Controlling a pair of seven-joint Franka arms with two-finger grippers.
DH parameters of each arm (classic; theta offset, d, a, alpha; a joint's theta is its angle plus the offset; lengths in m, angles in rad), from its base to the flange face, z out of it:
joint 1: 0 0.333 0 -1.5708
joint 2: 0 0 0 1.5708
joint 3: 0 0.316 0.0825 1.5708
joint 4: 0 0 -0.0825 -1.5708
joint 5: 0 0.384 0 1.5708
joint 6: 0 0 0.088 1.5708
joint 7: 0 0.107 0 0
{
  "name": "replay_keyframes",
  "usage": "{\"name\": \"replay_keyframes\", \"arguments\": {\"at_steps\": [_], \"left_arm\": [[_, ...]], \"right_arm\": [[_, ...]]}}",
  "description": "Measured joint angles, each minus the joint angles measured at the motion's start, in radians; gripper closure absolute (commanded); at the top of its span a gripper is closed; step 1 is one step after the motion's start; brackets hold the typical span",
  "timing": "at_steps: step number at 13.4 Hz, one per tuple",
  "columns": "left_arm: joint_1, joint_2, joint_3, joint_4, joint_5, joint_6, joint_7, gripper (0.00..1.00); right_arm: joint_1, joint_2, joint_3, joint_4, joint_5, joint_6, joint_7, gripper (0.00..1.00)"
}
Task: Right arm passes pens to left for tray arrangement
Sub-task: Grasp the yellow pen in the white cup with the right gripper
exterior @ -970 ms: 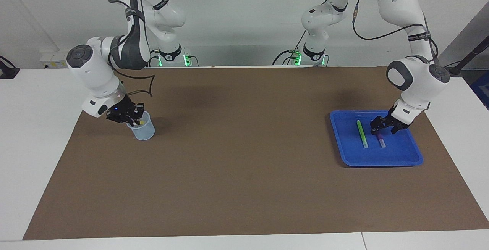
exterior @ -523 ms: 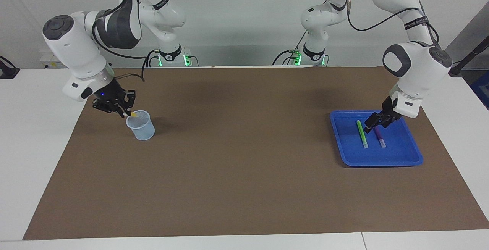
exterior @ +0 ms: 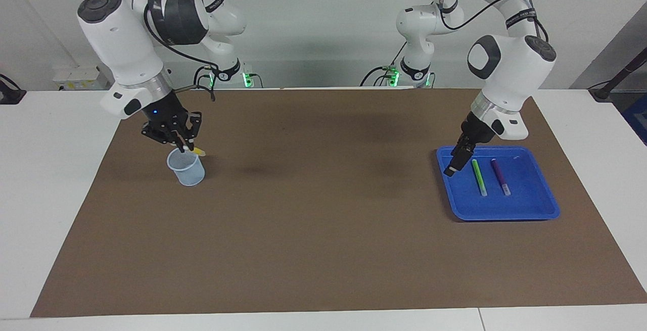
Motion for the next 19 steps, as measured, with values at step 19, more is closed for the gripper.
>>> {"name": "replay_keyframes", "arguments": {"at_steps": [19], "left_arm": [[-0.389, -0.050, 0.001, -0.084, -0.144, 0.407, -0.858, 0.00]], "right_arm": [[0.371, -0.027, 0.007, -0.276, 0.438, 0.783, 1.024, 1.00]]}}
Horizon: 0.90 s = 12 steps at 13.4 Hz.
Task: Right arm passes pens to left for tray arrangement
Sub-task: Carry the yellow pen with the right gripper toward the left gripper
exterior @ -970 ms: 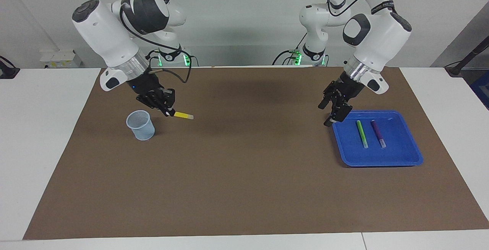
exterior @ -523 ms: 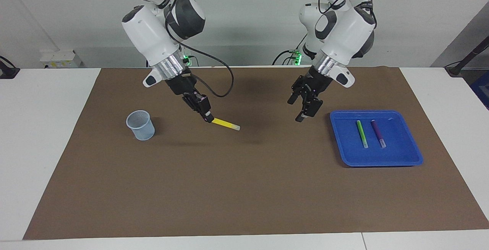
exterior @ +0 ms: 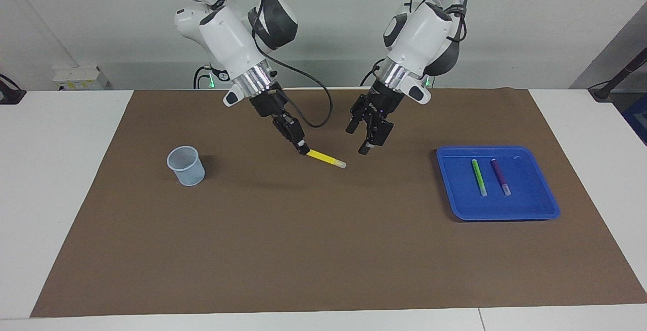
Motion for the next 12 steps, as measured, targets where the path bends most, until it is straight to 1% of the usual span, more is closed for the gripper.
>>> {"name": "replay_keyframes", "arguments": {"at_steps": [3, 8, 10, 12], "left_arm": [[-0.029, 0.010, 0.001, -0.019, 0.000, 0.080, -0.024, 0.00], [-0.081, 0.083, 0.002, -0.025, 0.000, 0.212, -0.048, 0.00], [-0.091, 0.101, 0.001, -0.024, 0.000, 0.239, -0.054, 0.00], [-0.091, 0.102, 0.002, -0.023, 0.000, 0.258, -0.068, 0.01]], "right_arm": [[0.003, -0.002, 0.001, -0.002, 0.008, -0.014, 0.000, 1.00], [0.003, -0.006, 0.004, -0.003, 0.027, -0.019, 0.000, 1.00], [0.003, -0.006, 0.004, -0.004, 0.027, -0.019, 0.000, 1.00], [0.003, -0.006, 0.004, -0.005, 0.027, -0.019, 0.000, 1.00]]}}
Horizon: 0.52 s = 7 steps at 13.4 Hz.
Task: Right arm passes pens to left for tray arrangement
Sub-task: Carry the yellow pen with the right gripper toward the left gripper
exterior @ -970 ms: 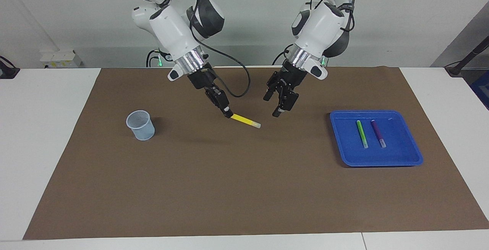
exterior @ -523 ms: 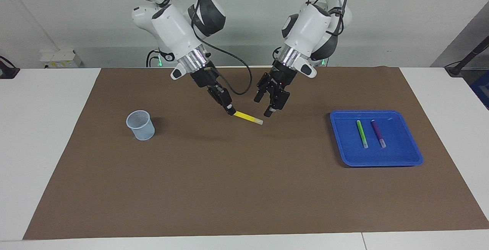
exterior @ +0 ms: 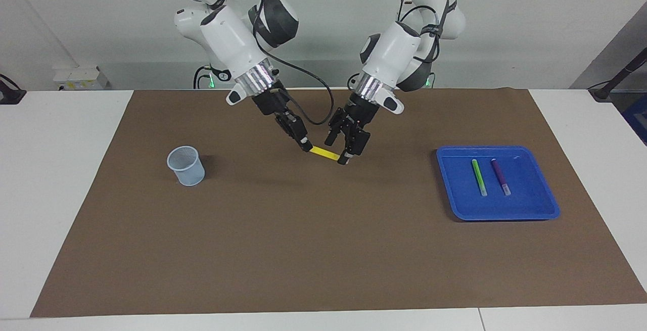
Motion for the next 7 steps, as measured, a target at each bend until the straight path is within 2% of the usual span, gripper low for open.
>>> {"name": "replay_keyframes", "arguments": {"at_steps": [2, 7], "left_arm": [[0.000, 0.004, 0.001, 0.000, 0.000, 0.011, -0.009, 0.05], [-0.014, 0.028, 0.001, 0.003, 0.000, 0.053, -0.022, 0.05]], "right_arm": [[0.000, 0.000, 0.000, 0.000, 0.000, 0.000, 0.000, 1.00], [0.000, -0.001, 0.000, 0.000, 0.000, 0.000, 0.000, 1.00]]}}
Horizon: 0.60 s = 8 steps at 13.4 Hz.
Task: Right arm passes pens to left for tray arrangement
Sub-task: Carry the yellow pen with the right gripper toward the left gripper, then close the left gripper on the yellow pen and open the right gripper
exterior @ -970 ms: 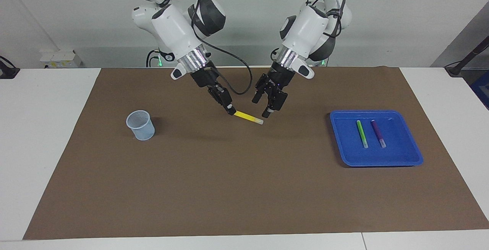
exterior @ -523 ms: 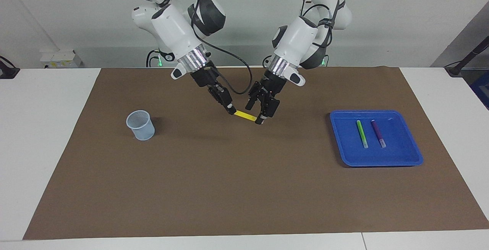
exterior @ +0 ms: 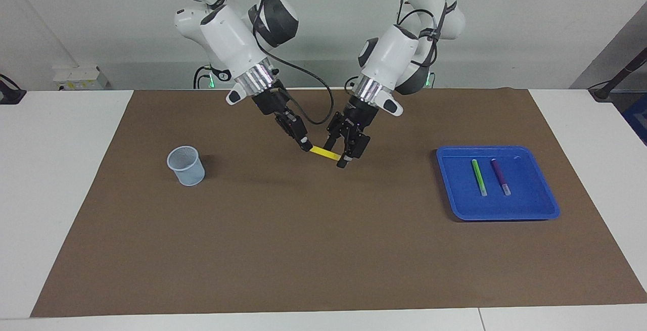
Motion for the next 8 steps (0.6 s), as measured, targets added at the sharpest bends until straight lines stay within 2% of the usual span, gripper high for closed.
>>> {"name": "replay_keyframes", "arguments": {"at_steps": [1, 2, 5, 6, 8], "left_arm": [[-0.003, 0.002, 0.000, 0.004, 0.000, 0.002, -0.003, 0.12], [-0.005, 0.002, 0.001, 0.005, 0.000, 0.003, -0.005, 0.25], [-0.005, 0.002, 0.002, 0.006, 0.000, 0.005, -0.009, 0.96], [-0.005, 0.002, 0.002, 0.006, 0.000, 0.005, -0.009, 1.00], [-0.005, 0.002, 0.004, 0.006, 0.000, 0.009, -0.009, 1.00]], "right_arm": [[0.000, 0.000, 0.000, 0.000, 0.001, 0.000, 0.000, 1.00], [0.000, 0.000, 0.000, 0.000, 0.002, 0.000, 0.000, 1.00], [0.000, 0.000, 0.000, 0.000, 0.005, 0.000, 0.000, 1.00], [0.000, 0.000, 0.000, 0.000, 0.005, 0.000, 0.000, 1.00], [0.000, -0.001, 0.000, -0.001, 0.005, -0.003, 0.000, 1.00]]}}
